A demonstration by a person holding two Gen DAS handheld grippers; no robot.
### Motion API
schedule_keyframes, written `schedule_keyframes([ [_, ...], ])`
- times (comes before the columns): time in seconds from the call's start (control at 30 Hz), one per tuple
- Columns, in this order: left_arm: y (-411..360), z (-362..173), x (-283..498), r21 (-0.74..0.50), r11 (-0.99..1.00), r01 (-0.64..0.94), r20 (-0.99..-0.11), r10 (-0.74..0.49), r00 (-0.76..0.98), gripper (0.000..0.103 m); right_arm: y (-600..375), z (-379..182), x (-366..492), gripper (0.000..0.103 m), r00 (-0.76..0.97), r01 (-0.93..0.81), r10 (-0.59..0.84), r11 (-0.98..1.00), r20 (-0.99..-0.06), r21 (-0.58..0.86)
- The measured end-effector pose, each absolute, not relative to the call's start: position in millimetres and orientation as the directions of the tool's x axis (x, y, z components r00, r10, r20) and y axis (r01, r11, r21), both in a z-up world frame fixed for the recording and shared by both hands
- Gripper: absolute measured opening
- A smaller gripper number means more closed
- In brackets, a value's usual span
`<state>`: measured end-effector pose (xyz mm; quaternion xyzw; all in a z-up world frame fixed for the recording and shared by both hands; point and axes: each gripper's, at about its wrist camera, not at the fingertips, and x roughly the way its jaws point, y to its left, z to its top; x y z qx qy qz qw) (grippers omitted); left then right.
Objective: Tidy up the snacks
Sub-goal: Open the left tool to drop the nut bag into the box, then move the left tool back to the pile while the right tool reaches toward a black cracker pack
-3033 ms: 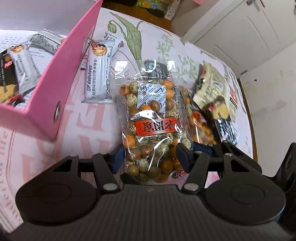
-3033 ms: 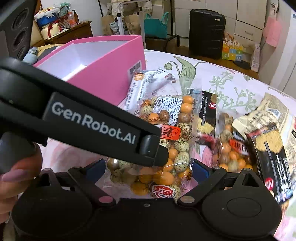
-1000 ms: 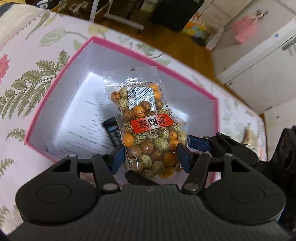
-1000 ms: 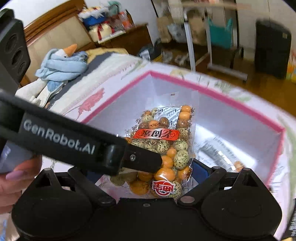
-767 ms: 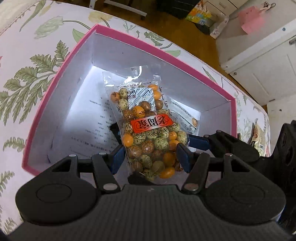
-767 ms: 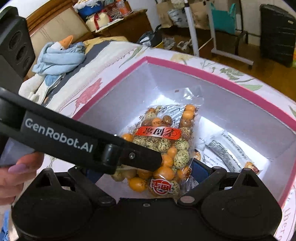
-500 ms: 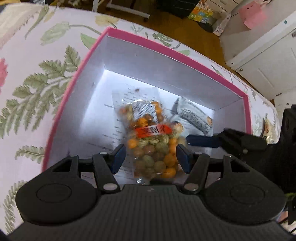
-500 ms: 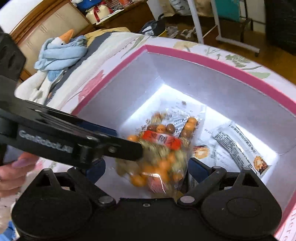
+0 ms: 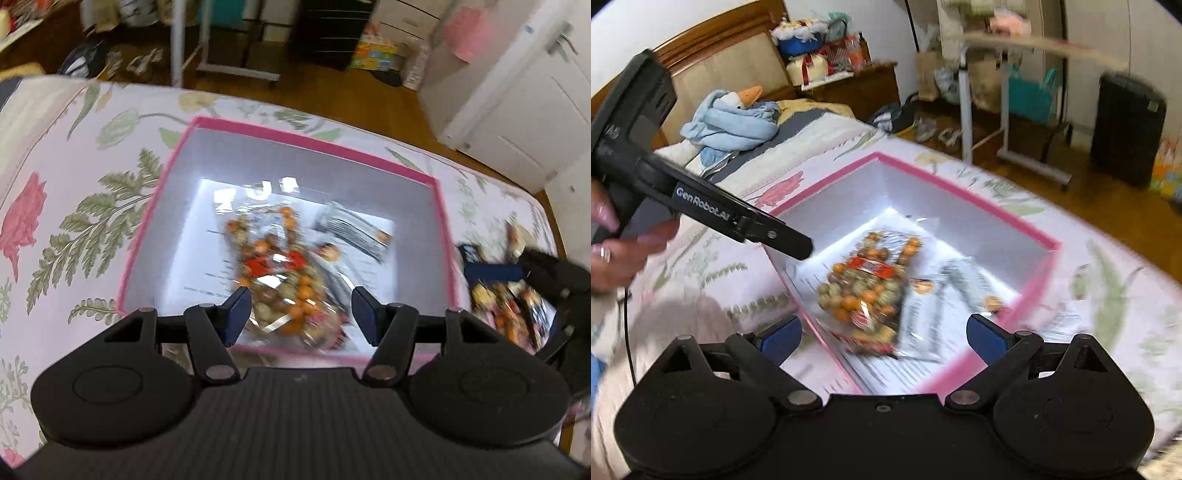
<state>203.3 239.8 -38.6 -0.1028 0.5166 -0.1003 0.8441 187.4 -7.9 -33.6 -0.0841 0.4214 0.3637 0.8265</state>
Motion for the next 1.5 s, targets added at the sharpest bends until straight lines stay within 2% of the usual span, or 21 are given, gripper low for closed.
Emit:
schedule_keyframes([
  [0.2,189.4,-3.9,172.2,-0.268,0.936,0.226,-0.817,-0.345,0.462,0.059,-76.0,1.5,148.8,0.098,0.488,-0.687,0.494,0.726,-0.719,0.032],
  [0.47,100.0,17.8,144.4,-0.273,0.854,0.444,-0.778,-0.467,0.42,0.059,-149.9,32.8,141.8,0.098,0.468,-0.548,0.257,0.835,-0.845,-0.05],
  [0.6,54.4,7.9,143.4,-0.27,0.822,0.501,-0.778,-0.493,0.39,0.059,-182.7,24.6,138.7,0.098,0.441,-0.495,0.237,0.869,-0.866,-0.015],
  [0.8,-4.9,-33.0,155.3,-0.318,0.795,0.517,-0.803,-0.516,0.299,0.059,-217.5,-24.0,121.7,0.093,0.489,-0.53,0.23,0.845,-0.842,-0.077],
  [1.0,-48.9,-76.1,168.6,-0.336,0.795,0.504,-0.823,-0.509,0.254,0.059,-245.4,-65.3,121.8,0.088,0.479,-0.494,0.2,0.866,-0.855,-0.074],
  [1.17,-54.9,-93.2,174.2,-0.254,0.831,0.496,-0.832,-0.449,0.326,0.059,-269.2,-71.6,120.0,0.088,0.509,-0.439,0.2,0.897,-0.837,-0.052],
  [1.33,-28.8,-95.2,177.7,-0.138,0.891,0.432,-0.811,-0.352,0.467,0.059,-277.1,-80.7,116.1,0.088,0.533,-0.412,0.196,0.91,-0.823,-0.05],
  [1.5,-18.3,-98.7,180.5,-0.12,0.909,0.4,-0.792,-0.331,0.513,0.059,-285.8,-82.1,113.1,0.088,0.58,-0.351,0.213,0.936,-0.786,-0.005],
])
